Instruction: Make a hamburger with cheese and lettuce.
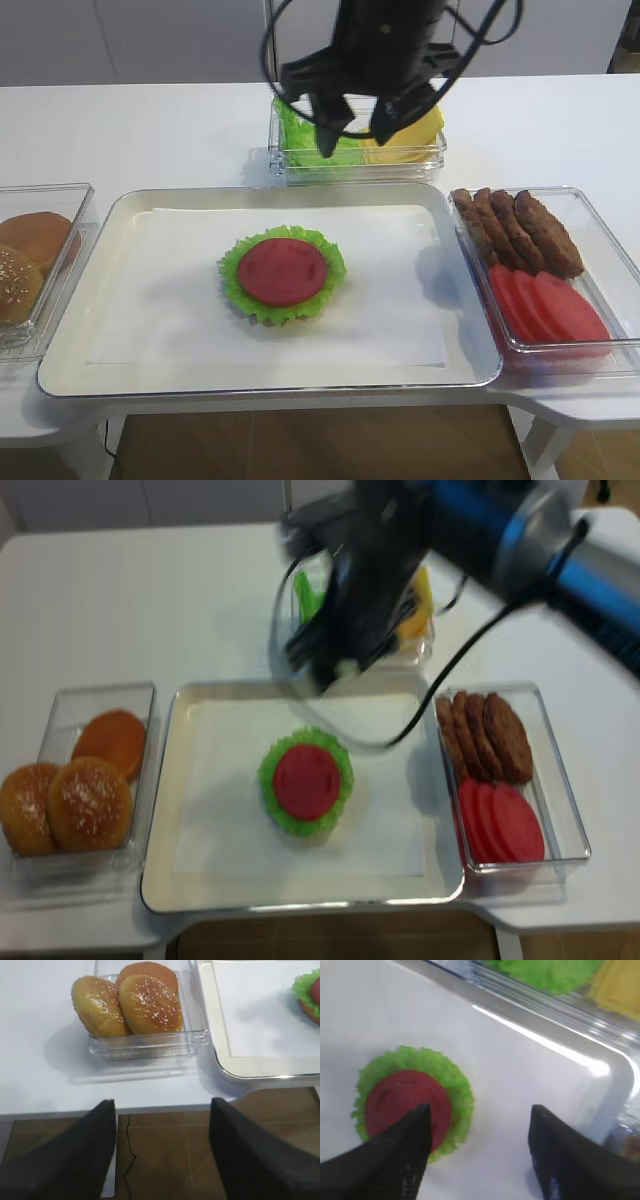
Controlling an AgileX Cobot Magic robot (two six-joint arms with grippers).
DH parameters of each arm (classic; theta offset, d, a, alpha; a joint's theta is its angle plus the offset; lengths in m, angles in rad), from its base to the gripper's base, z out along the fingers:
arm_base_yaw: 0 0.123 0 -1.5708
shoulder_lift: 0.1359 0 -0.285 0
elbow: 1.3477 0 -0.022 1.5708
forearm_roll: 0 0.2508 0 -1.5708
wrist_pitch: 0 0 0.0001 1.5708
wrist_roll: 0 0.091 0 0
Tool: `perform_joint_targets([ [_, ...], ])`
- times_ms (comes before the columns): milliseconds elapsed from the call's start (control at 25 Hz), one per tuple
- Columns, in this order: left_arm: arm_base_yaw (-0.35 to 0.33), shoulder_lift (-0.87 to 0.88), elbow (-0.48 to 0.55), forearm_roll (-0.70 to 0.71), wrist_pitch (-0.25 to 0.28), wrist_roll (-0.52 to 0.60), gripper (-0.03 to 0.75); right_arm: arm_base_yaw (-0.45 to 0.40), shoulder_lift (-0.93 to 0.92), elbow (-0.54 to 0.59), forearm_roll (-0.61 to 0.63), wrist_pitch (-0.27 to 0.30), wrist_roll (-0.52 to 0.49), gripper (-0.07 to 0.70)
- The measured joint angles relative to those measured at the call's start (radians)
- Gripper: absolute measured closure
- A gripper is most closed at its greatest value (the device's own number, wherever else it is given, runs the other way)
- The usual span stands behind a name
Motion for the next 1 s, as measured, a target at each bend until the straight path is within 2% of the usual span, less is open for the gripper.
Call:
perform_joint_targets([
  [160,0.000,0.000,0.000,0.000,0.000,0.000,0.277,-0.150,-0.024,0.000,0.010,0.057,-0.014,0.173],
  [280,0.000,0.000,0.000,0.000,0.000,0.000,0.277,-0.253,-0.045,0.005,0.019,0.065,-0.014,0.174],
  [440,0.000,0.000,0.000,0.000,0.000,0.000,0.277,-0.358,-0.103,0.092,0.021,0.066,-0.009,0.190],
  [680,0.000,0.000,0.000,0.000,0.000,0.000,0.277,-0.423,-0.246,0.280,-0.042,0.066,-0.009,0.211],
  [1000,0.000,0.000,0.000,0.000,0.000,0.000,0.277,-0.428,-0.495,0.530,-0.086,0.057,0.002,0.213],
])
